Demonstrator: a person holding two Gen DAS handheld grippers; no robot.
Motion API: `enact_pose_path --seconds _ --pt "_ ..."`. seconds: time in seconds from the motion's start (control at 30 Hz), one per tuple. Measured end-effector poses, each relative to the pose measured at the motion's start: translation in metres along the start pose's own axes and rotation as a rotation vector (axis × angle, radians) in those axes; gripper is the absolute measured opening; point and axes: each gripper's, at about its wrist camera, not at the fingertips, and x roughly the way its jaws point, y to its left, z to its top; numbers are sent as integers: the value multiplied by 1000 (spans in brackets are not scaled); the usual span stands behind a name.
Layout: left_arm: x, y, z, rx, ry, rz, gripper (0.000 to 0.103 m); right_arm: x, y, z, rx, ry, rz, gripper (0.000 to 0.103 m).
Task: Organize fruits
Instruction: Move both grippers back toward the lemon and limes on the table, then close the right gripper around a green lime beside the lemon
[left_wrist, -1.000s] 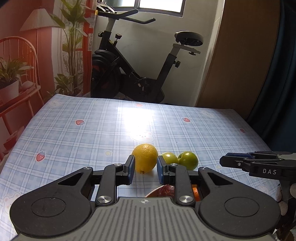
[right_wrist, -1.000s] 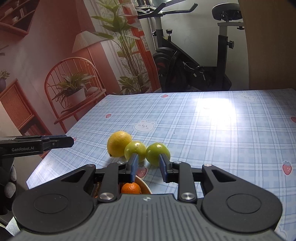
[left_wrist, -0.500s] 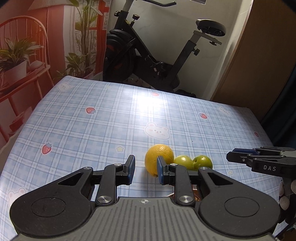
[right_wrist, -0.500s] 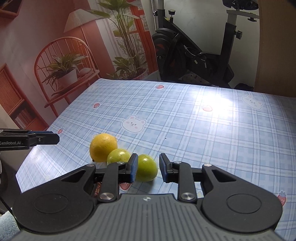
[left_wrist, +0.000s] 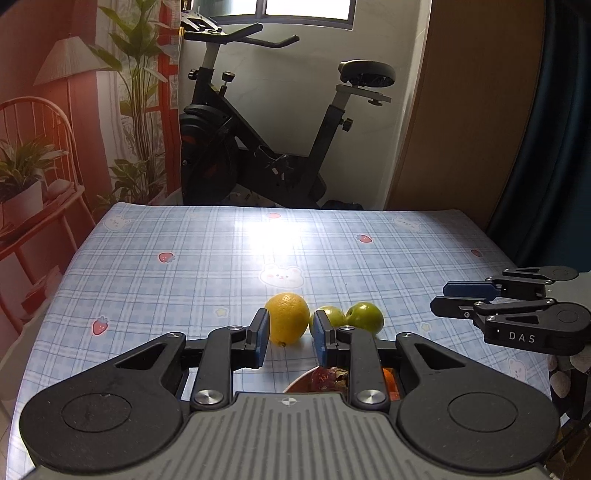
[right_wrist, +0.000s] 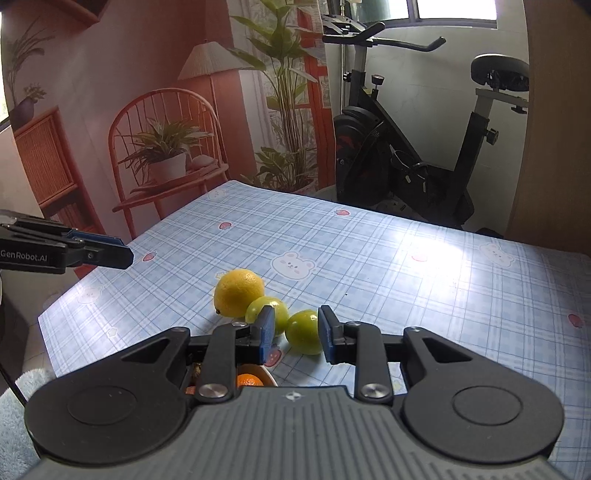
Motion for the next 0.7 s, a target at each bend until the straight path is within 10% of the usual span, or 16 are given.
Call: enact_pose_path --seconds 0.7 --pt "96 19 27 -62 93 -98 27 81 -52 -5 36 104 101 49"
